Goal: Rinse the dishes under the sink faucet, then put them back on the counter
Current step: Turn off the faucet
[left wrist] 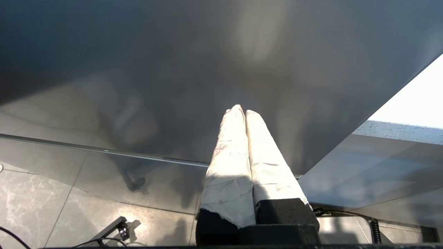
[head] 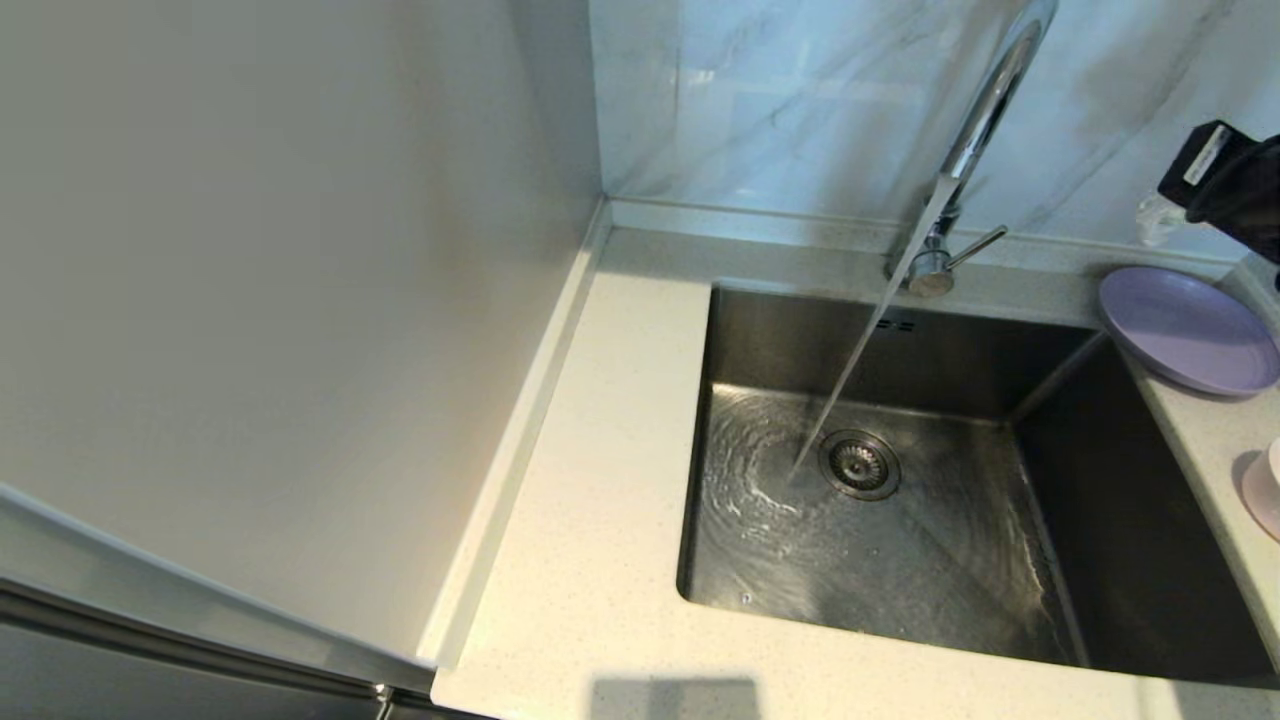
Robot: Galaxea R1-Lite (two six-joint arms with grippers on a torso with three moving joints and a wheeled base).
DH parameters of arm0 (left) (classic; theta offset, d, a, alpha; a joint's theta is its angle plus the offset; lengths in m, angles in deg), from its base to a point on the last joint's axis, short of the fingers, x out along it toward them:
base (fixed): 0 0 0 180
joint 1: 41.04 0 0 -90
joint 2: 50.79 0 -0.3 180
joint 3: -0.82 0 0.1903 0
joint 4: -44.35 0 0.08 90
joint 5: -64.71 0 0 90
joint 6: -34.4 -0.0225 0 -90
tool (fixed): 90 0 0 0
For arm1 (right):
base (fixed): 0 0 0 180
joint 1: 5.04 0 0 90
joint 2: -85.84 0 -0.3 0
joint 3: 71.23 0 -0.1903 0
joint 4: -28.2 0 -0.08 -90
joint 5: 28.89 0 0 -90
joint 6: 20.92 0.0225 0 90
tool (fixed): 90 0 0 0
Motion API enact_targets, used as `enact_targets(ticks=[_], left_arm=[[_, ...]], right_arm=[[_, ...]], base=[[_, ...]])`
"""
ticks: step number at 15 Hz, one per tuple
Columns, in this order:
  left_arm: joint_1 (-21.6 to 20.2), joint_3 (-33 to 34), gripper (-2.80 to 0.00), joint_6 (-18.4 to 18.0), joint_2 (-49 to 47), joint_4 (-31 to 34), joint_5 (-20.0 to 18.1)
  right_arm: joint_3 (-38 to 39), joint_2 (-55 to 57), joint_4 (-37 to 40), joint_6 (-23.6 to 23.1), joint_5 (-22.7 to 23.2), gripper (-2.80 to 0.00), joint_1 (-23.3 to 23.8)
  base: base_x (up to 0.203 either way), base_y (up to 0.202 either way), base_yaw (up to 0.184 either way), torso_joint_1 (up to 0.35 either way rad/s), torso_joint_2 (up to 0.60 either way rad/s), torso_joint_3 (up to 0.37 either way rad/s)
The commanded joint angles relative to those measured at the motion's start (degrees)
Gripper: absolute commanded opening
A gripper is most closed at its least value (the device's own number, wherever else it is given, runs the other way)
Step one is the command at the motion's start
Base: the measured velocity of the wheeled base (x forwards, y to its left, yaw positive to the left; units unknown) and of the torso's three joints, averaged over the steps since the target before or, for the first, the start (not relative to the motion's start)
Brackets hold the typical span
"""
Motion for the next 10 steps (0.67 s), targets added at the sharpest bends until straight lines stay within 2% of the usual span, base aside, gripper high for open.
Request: enact_targets(ticks=[1, 3, 6, 8, 10], left_arm=[[0.00, 0.00, -2.80, 0.01, 0.00, 0.01, 0.00], [0.00, 0.00, -2.80, 0.01, 0.00, 0.01, 0.00], [0.00, 0.00, -2.80, 0.01, 0.00, 0.01, 0.00], [0.00, 0.00, -2.80, 0.01, 0.00, 0.01, 0.00], [0.00, 0.00, -2.80, 0.01, 0.00, 0.01, -0.05]], right_arm=[[-0.35, 0.28, 1.78, 12.38, 14.15, -2.80, 3.23], [-1.79, 2.03, 2.09, 19.56, 22.25, -2.80, 5.04], [-1.82, 4.29, -1.00, 21.13, 31.31, -2.80, 9.27], [-1.53, 6.68, -4.67, 20.98, 32.45, -2.80, 10.13], [-0.46, 8.10, -10.10, 19.34, 30.30, -2.80, 9.42]], base=[[0.000, 0.000, 0.000, 0.000, 0.00, 0.000], [0.000, 0.000, 0.000, 0.000, 0.00, 0.000], [0.000, 0.000, 0.000, 0.000, 0.00, 0.000], [0.000, 0.000, 0.000, 0.000, 0.00, 0.000], [0.000, 0.000, 0.000, 0.000, 0.00, 0.000]])
